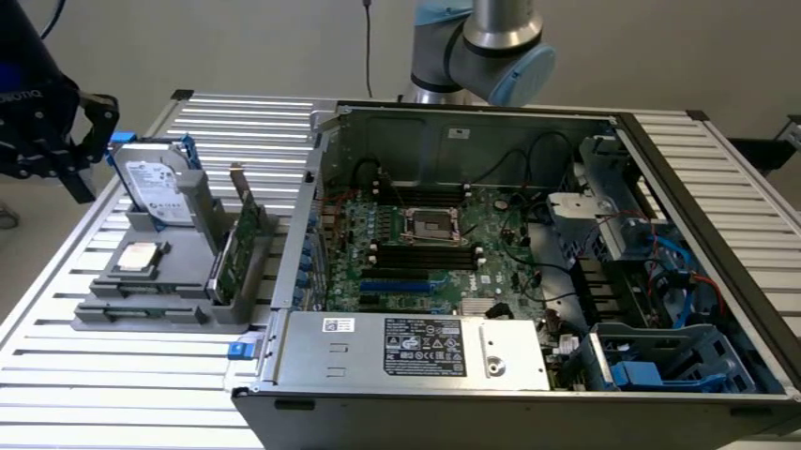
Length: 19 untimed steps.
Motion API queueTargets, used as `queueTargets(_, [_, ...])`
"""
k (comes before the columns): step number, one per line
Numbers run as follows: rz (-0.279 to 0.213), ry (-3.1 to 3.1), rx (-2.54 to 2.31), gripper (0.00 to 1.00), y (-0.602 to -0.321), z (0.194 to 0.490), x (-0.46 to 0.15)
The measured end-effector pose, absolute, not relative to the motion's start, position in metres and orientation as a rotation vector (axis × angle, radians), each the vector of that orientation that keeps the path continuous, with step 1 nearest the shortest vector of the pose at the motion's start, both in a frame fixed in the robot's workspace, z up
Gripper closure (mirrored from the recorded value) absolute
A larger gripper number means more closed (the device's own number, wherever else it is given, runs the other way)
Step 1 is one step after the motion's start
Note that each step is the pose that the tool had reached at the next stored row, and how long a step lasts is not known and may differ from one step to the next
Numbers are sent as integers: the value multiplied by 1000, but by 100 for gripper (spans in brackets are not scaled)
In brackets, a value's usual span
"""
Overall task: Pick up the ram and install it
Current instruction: 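Pick up the ram and move it above insertion slot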
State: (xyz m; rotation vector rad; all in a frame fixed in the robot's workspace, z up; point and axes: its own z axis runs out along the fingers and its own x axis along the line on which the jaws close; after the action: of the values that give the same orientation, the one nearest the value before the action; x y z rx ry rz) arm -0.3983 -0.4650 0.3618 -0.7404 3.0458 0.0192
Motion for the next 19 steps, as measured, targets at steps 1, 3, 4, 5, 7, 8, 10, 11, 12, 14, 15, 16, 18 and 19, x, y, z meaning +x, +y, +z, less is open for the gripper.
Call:
queueTargets(1, [19,3039,-768,89,-465,362,-398])
queueTargets(3, [19,3024,-825,89,-465,361,-398])
queueTargets(4, [20,3017,-852,89,-465,361,-398])
queueTargets(5, [20,3009,-879,89,-465,361,-398])
queueTargets(7, [20,2993,-933,89,-465,361,-398])
queueTargets(8, [20,2985,-960,89,-465,360,-398])
queueTargets(10, [20,2967,-1016,89,-465,360,-398])
queueTargets(11, [20,2958,-1041,89,-465,360,-398])
queueTargets(12, [20,2948,-1069,89,-465,360,-398])
queueTargets(14, [20,2928,-1122,89,-465,359,-398])
queueTargets(15, [20,2918,-1149,89,-465,359,-398])
queueTargets(16, [21,2908,-1175,89,-465,359,-398])
queueTargets(18, [21,2886,-1229,89,-465,359,-398])
queueTargets(19, [21,2875,-1255,89,-465,358,-398])
